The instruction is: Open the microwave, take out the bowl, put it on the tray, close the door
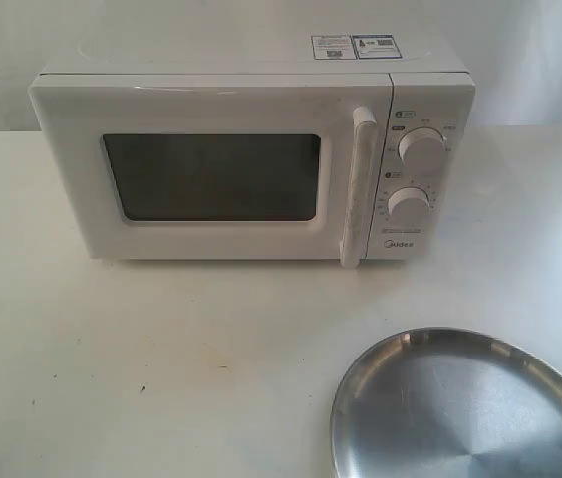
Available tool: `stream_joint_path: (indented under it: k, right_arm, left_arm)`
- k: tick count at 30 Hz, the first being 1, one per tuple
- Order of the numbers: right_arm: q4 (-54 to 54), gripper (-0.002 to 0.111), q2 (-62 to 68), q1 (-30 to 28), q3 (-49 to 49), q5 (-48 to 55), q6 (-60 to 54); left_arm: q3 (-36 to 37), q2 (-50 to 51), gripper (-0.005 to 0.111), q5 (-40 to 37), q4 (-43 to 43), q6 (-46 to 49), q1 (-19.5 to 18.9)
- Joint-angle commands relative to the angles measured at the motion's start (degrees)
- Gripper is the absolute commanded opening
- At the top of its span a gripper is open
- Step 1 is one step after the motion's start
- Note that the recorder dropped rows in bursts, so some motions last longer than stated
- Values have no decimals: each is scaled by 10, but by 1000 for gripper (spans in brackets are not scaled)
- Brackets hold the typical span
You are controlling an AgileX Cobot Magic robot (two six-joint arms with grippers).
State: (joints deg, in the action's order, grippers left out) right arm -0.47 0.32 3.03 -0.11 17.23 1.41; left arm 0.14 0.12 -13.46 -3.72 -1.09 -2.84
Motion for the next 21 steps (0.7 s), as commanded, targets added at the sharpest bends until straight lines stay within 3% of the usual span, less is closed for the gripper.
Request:
stream_joint_path:
  k: [1, 6, 11, 15, 21]
  right_arm:
    - [5, 0, -3, -2, 1, -79, -10]
    - [81, 0, -3, -2, 1, -208, 1]
    - [180, 0, -3, -2, 1, -342, 187]
    - [149, 0, -3, -2, -6, -364, 230]
    - [5, 0, 41, -2, -79, -412, 277]
  left_arm:
    - [-1, -1, 0, 0, 2, -1, 1]
    - [-1, -1, 0, 0, 2, -1, 1]
    - [-1, -1, 0, 0, 2, -1, 1]
    - [-1, -1, 0, 0, 2, -1, 1]
    - [-1, -1, 0, 0, 2, -1, 1]
